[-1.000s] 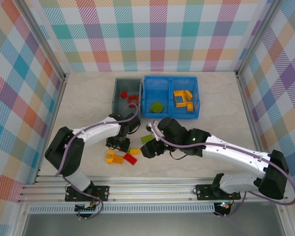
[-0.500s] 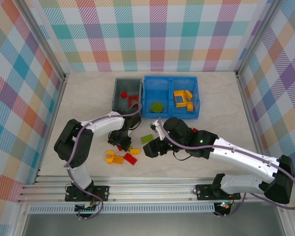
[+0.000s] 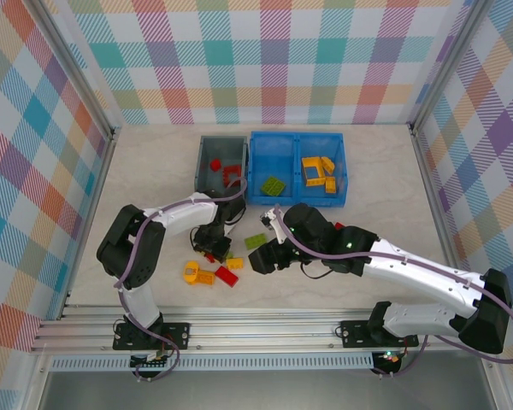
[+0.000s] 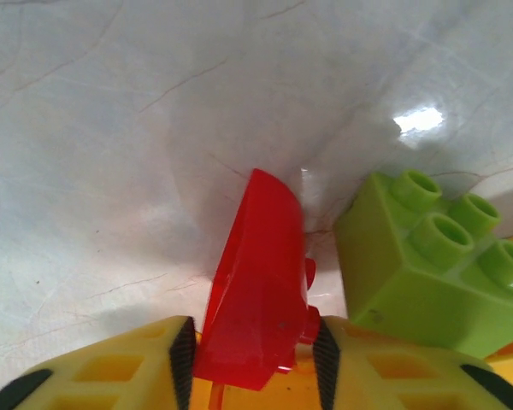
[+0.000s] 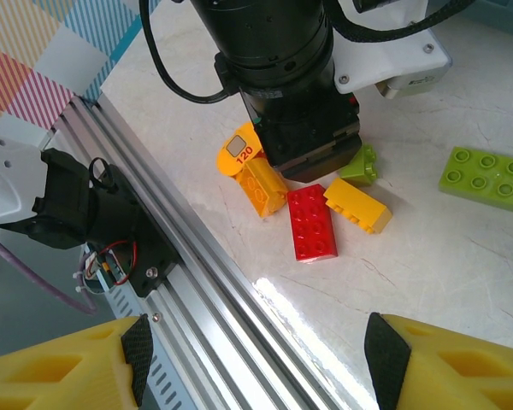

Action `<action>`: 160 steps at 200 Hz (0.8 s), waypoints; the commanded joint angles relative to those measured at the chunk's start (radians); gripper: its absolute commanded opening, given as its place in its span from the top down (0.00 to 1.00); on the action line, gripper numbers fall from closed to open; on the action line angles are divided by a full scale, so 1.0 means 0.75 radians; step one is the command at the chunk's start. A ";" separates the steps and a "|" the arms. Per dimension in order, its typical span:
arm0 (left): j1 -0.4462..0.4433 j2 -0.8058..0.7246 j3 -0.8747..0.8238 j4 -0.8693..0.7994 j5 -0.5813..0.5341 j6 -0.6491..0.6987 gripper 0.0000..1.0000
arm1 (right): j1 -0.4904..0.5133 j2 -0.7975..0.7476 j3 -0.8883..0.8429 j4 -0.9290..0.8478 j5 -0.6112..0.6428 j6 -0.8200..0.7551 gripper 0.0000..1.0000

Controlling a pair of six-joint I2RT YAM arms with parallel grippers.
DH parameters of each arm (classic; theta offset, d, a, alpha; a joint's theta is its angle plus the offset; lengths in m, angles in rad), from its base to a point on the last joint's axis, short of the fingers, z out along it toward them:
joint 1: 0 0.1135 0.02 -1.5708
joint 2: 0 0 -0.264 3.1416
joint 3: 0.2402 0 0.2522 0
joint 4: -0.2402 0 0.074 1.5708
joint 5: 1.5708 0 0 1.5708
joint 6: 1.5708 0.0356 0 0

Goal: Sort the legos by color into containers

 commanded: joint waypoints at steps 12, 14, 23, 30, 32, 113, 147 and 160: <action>0.012 0.054 0.000 0.102 0.009 -0.026 0.66 | 0.014 0.002 -0.003 0.013 -0.004 0.015 0.31; 0.012 0.055 0.001 0.100 0.006 -0.026 0.66 | 0.013 0.001 -0.003 0.013 -0.004 0.015 0.31; 0.013 0.061 0.004 0.096 0.004 -0.026 0.67 | 0.015 -0.002 -0.003 0.011 0.000 0.014 0.31; 0.012 0.062 0.003 0.098 0.007 -0.026 0.68 | 0.014 -0.004 -0.002 0.012 0.002 0.015 0.31; 0.012 0.062 0.003 0.099 0.009 -0.028 0.69 | 0.015 -0.004 -0.003 0.011 0.002 0.014 0.31; 0.021 -0.276 0.231 -0.076 -0.113 -0.129 0.71 | 0.016 -0.100 -0.016 0.128 0.151 -0.016 0.33; 0.101 -0.239 0.474 -0.091 -0.138 -0.168 0.68 | 0.015 -0.059 0.032 0.272 0.311 -0.062 0.33; 0.131 -0.184 0.560 -0.071 -0.155 -0.184 0.68 | 0.015 -0.017 0.071 0.300 0.362 -0.077 0.32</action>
